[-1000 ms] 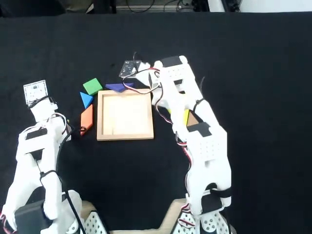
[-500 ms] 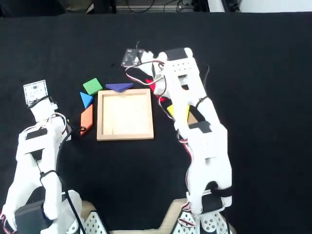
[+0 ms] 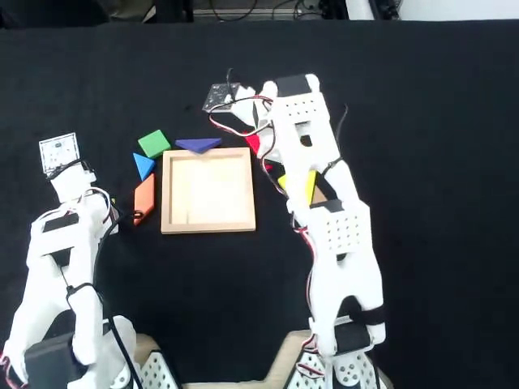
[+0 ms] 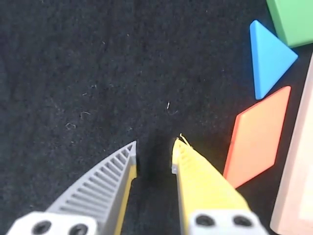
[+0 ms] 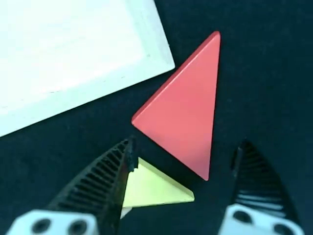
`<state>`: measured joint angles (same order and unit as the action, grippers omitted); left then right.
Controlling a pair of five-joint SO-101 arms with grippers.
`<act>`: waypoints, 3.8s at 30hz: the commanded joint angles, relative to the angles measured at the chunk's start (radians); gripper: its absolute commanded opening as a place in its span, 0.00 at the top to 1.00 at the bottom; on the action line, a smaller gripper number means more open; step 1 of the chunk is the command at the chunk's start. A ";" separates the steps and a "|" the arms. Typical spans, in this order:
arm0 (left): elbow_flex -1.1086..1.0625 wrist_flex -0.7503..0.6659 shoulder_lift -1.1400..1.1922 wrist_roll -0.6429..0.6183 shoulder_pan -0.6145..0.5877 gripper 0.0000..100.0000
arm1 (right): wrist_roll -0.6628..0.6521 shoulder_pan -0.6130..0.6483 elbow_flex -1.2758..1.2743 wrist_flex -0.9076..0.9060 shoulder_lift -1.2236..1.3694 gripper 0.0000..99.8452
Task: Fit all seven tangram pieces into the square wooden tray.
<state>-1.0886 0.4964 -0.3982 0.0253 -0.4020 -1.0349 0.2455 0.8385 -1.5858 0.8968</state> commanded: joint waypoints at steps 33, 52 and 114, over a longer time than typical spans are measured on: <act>0.010 -0.017 -0.003 -0.003 -0.002 0.87 | -0.086 0.002 0.108 0.040 0.202 0.83; 0.010 -0.017 -0.003 0.000 -0.001 0.87 | -0.025 -0.018 0.625 -0.181 0.090 0.99; 0.018 -0.018 -0.014 -0.215 -0.254 0.87 | 0.186 0.701 -1.399 0.474 -0.923 0.99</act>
<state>-1.0902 0.4964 -0.3982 -0.1389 -0.5769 -0.8385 0.9206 -0.5623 -1.1301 -0.0407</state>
